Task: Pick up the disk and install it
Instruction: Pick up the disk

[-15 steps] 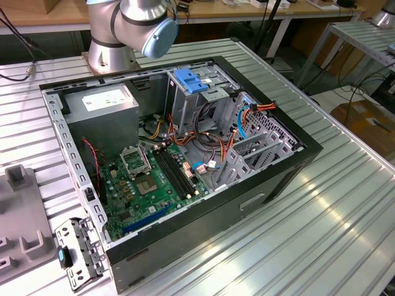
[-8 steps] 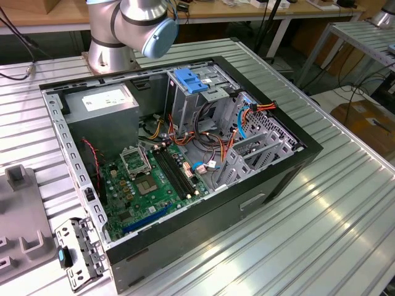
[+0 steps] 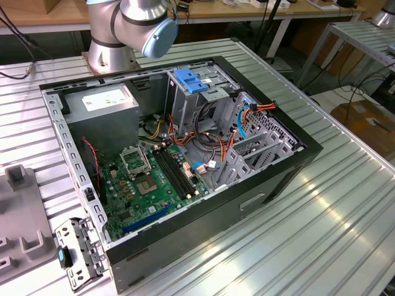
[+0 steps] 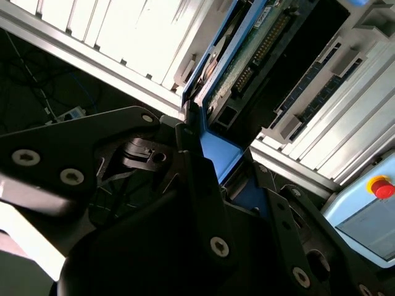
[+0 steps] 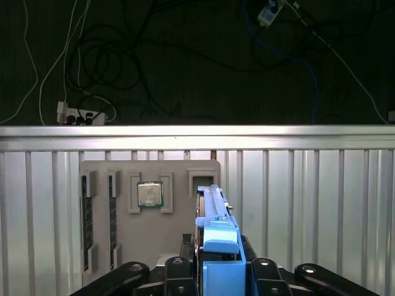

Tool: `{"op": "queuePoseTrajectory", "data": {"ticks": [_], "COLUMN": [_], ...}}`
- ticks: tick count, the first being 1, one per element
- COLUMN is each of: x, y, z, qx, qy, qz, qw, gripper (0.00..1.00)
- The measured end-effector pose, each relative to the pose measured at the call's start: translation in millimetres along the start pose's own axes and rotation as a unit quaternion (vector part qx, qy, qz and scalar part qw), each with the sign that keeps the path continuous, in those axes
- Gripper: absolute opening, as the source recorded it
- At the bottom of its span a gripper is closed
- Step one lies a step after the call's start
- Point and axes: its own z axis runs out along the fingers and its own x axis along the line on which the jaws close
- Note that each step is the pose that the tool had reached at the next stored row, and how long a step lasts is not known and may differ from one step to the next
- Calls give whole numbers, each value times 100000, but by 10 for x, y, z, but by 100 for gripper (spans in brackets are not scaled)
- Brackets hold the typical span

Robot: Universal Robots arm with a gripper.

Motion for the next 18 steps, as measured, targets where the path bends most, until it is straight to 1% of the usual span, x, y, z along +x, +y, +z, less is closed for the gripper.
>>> {"op": "queuePoseTrajectory", "data": {"ticks": [12,18], "x": [-2,-3], "y": [-1,-2], "z": [-81,-140], "qx": [-38,-76], "qy": [0,0], "qz": [0,1], "qw": [100000,100000], "gripper": [37,37]}}
